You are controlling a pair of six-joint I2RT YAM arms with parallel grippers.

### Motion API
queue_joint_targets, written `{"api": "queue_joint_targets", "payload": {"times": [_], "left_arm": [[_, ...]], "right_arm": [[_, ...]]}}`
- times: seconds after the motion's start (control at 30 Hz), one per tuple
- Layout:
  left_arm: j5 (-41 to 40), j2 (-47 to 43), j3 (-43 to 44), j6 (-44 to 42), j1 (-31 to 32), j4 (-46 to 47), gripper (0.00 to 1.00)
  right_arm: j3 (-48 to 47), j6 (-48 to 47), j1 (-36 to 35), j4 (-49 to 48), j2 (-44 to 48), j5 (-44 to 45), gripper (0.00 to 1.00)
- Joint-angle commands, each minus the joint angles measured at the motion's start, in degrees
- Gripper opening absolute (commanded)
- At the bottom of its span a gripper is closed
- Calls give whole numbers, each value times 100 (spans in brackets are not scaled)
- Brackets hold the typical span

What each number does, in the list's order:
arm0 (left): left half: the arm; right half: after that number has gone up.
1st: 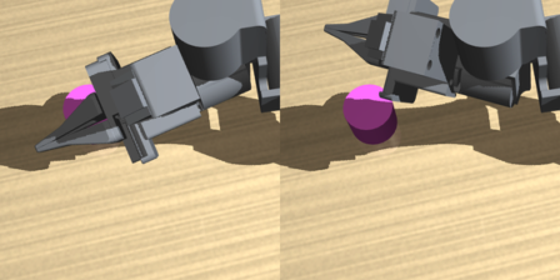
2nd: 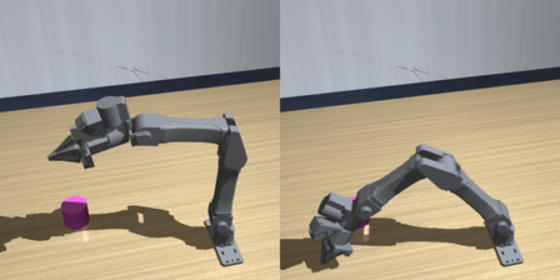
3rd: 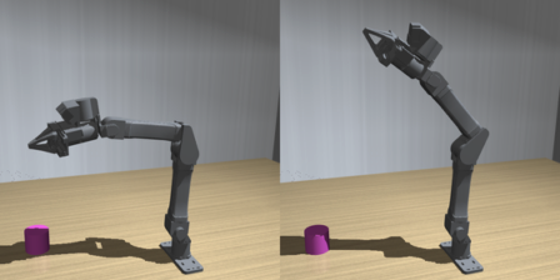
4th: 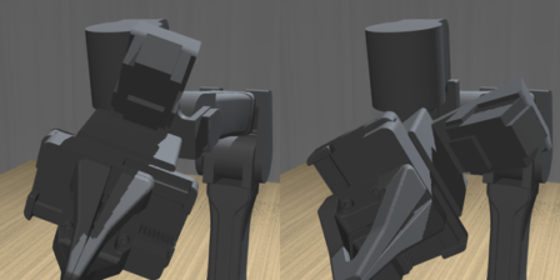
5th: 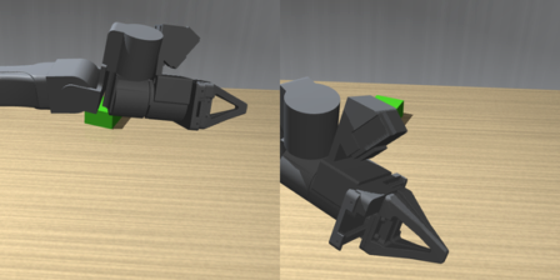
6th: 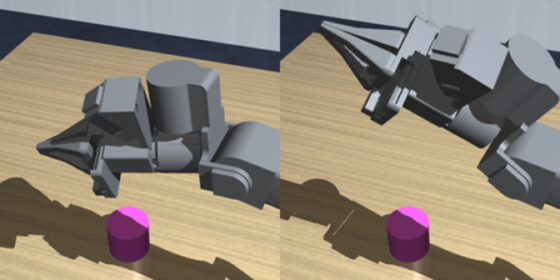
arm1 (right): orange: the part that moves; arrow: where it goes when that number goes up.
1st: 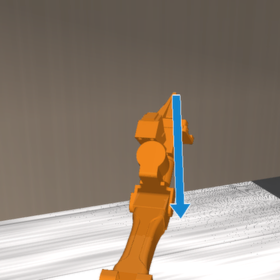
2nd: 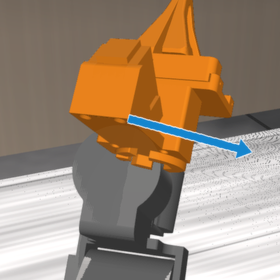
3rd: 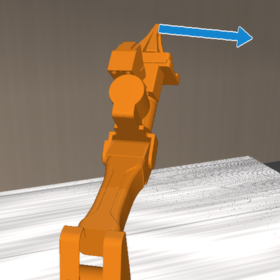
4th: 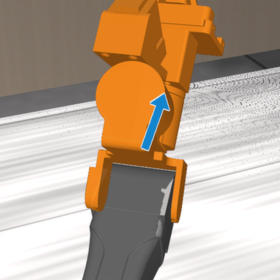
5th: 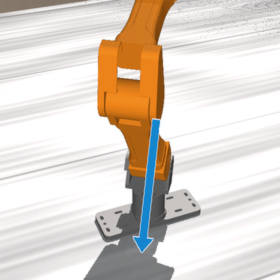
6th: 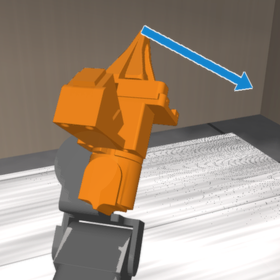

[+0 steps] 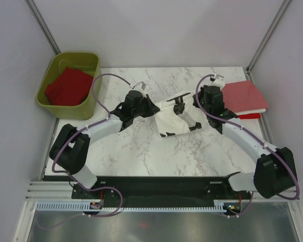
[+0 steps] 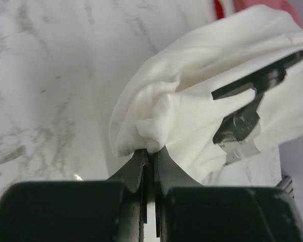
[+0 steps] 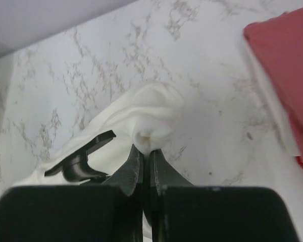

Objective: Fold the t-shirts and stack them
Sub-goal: Neatly place the folded tshirt to the corner

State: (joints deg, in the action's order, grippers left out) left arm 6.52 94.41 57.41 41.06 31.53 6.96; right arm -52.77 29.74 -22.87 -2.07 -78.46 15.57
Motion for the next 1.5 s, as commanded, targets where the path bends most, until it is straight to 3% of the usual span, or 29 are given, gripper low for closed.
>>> {"api": "queue_joint_targets", "payload": {"times": [0.0,0.3,0.43,0.67,0.83,1.03,1.27,1.47], "left_arm": [[-626,-362,-2,104,606,778,2],[-934,717,1605,394,1926,947,2],[-969,1456,2763,227,2392,807,2],[-899,2904,4670,60,2578,780,2],[-1056,3864,5998,25,2674,798,2],[-1302,4726,7229,-264,2683,780,2],[-1803,5368,8083,-599,2630,1175,2],[-2014,5894,8462,-608,2490,1703,2]], "right_arm": [[22,208,554,504,567,385,0],[-628,384,2137,1884,1104,710,0],[-1138,734,3084,2210,868,518,0],[-2139,920,3947,2500,86,200,0],[-2991,981,4124,2658,-328,850,0],[-3361,1289,4212,2439,-837,1131,0],[-3907,1368,4221,2378,-1830,1185,0],[-3907,1465,4221,2009,-2147,1264,0]]}}
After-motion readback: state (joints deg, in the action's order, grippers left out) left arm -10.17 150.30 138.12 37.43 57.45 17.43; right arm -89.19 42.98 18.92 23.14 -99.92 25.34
